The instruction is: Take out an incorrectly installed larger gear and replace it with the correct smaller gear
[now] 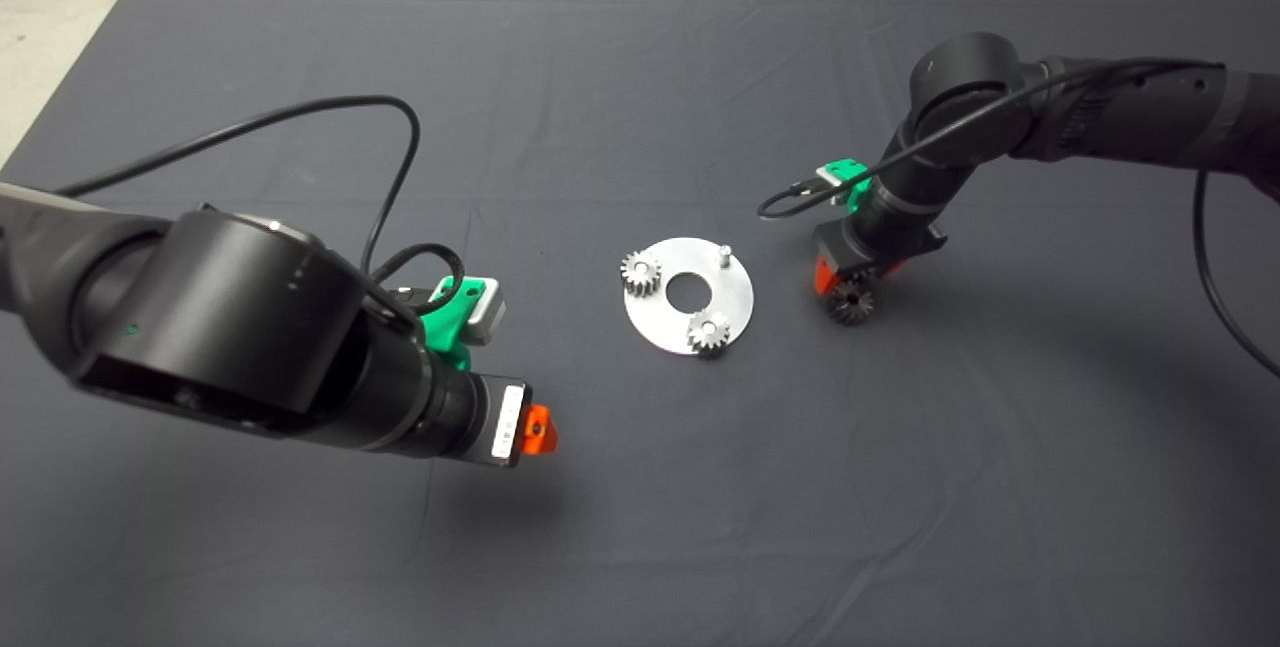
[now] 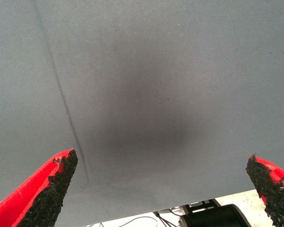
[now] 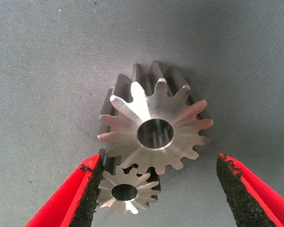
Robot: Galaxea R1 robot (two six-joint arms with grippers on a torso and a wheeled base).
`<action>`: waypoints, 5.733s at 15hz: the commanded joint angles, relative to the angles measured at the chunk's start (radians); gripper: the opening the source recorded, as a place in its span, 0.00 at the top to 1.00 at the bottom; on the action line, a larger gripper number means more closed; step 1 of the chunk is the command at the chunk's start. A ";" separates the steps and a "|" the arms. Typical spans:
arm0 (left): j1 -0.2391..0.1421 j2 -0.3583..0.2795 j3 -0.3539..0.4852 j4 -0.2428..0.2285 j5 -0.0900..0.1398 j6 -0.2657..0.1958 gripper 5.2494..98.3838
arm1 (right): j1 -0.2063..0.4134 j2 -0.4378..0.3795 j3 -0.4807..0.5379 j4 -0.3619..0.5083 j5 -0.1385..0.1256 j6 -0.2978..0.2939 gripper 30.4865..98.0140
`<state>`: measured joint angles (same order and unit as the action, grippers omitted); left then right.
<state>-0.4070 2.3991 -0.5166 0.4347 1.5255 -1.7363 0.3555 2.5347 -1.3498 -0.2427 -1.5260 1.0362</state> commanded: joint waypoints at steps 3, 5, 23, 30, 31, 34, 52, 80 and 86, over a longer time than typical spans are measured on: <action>-0.003 0.001 0.001 0.010 0.016 0.006 0.07 | 0.025 0.021 -0.018 0.108 -0.131 -0.016 0.51; -0.004 0.001 0.000 0.010 0.016 0.006 0.07 | 0.026 0.039 -0.015 0.114 -0.132 -0.007 0.51; -0.003 0.001 0.003 0.010 0.015 0.006 0.07 | 0.026 0.028 -0.023 0.151 -0.129 -0.007 0.51; -0.004 0.001 0.003 0.010 0.015 0.006 0.07 | 0.026 0.026 -0.027 0.148 -0.129 -0.007 0.45; -0.003 -0.001 0.003 0.010 0.016 0.006 0.07 | 0.025 0.026 -0.024 0.148 -0.129 -0.007 0.44; -0.003 0.001 0.003 0.010 0.016 0.006 0.07 | 0.025 0.025 -0.023 0.148 -0.129 -0.007 0.44; -0.003 -0.004 0.005 0.010 0.016 0.006 0.07 | 0.020 0.020 0.045 0.147 -0.129 0.015 0.54; -0.003 0.001 0.003 0.021 0.016 0.006 0.07 | -0.015 -0.004 0.104 0.053 -0.132 0.012 0.54; -0.003 0.001 0.001 0.022 0.016 0.006 0.07 | -0.015 -0.015 0.112 0.035 -0.132 0.013 0.54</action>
<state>-0.4070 2.3991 -0.5170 0.4426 1.5260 -1.7343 0.3241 2.5294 -1.2594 -0.1519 -1.5298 1.0419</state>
